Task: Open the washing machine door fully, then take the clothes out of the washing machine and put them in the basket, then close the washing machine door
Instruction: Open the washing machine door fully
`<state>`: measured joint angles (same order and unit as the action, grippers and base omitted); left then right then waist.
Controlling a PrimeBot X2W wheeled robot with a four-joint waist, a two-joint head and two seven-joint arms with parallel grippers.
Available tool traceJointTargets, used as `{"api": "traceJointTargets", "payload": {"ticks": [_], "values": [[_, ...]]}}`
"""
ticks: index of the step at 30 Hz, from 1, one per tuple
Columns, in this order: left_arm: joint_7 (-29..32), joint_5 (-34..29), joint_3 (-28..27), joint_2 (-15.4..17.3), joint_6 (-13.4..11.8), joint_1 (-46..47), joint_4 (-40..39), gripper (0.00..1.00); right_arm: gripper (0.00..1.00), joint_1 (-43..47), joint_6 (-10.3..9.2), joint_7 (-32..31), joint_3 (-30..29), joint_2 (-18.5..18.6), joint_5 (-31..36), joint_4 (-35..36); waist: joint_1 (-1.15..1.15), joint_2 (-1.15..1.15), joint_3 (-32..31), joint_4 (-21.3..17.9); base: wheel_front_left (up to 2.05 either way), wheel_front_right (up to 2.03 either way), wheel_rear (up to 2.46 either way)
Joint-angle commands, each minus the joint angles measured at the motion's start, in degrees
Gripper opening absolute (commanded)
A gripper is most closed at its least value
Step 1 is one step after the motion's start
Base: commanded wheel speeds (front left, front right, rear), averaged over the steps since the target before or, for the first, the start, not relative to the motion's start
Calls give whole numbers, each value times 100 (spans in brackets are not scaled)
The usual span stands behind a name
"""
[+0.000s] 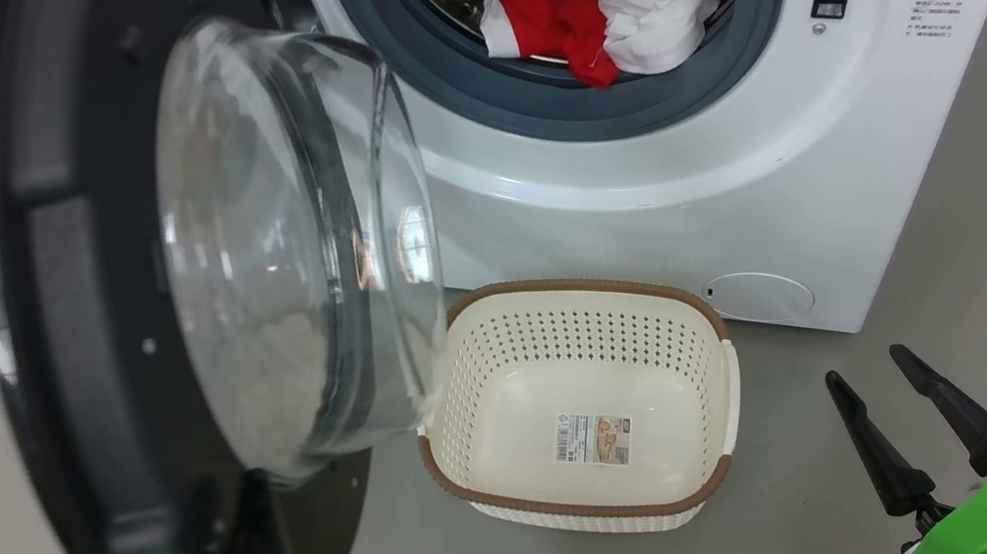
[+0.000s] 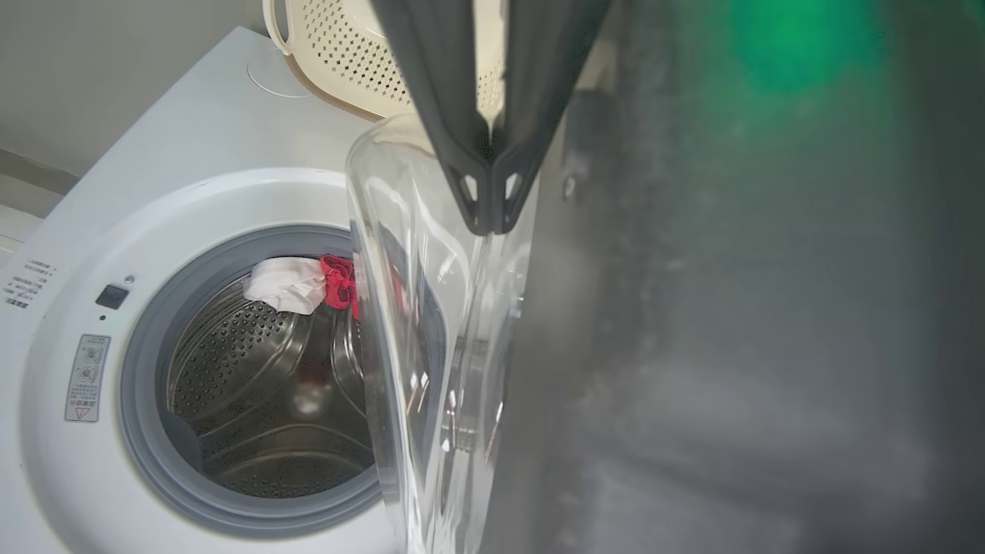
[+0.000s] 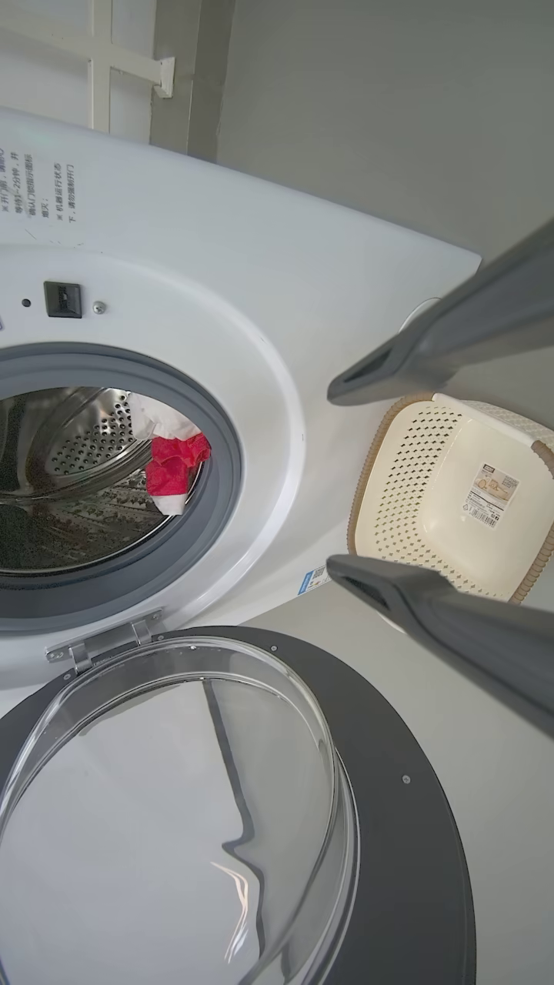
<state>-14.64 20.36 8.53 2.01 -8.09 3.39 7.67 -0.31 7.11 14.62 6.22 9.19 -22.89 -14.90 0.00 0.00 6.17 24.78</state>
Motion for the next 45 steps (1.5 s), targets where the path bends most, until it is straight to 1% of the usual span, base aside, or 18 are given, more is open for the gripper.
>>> {"api": "traceJointTargets", "payload": {"ticks": [1,9,19,26,29,33,42,45], "values": [[-36,-78,-339,87,-67,105,-134,0,100,-121,37,38,131,82,55,127,0,0,-4,-11,0,0,0],[-36,-280,-1308,87,-12,278,-35,0,100,-130,37,38,206,137,39,130,0,0,67,-72,0,0,0],[-36,-819,-2393,97,261,828,543,0,100,-201,37,38,298,253,30,156,0,0,218,-138,0,0,0],[-36,-1102,-3000,200,418,1279,877,0,100,-255,37,38,298,360,30,209,0,0,428,-216,0,0,0],[-36,-1201,-3217,263,436,1505,1024,0,100,-300,37,38,297,422,29,229,0,0,550,-249,0,0,0],[-36,-1262,-3567,342,391,1784,1220,0,100,-362,37,38,286,479,28,261,0,0,710,-318,0,0,0],[-36,-1369,-4322,651,432,2266,1761,0,100,-457,37,38,263,581,10,316,0,0,1043,-472,0,0,0],[-36,-1362,-4472,694,435,2372,1876,0,100,-468,37,38,251,605,12,335,0,0,1104,-478,0,0,0]]}}
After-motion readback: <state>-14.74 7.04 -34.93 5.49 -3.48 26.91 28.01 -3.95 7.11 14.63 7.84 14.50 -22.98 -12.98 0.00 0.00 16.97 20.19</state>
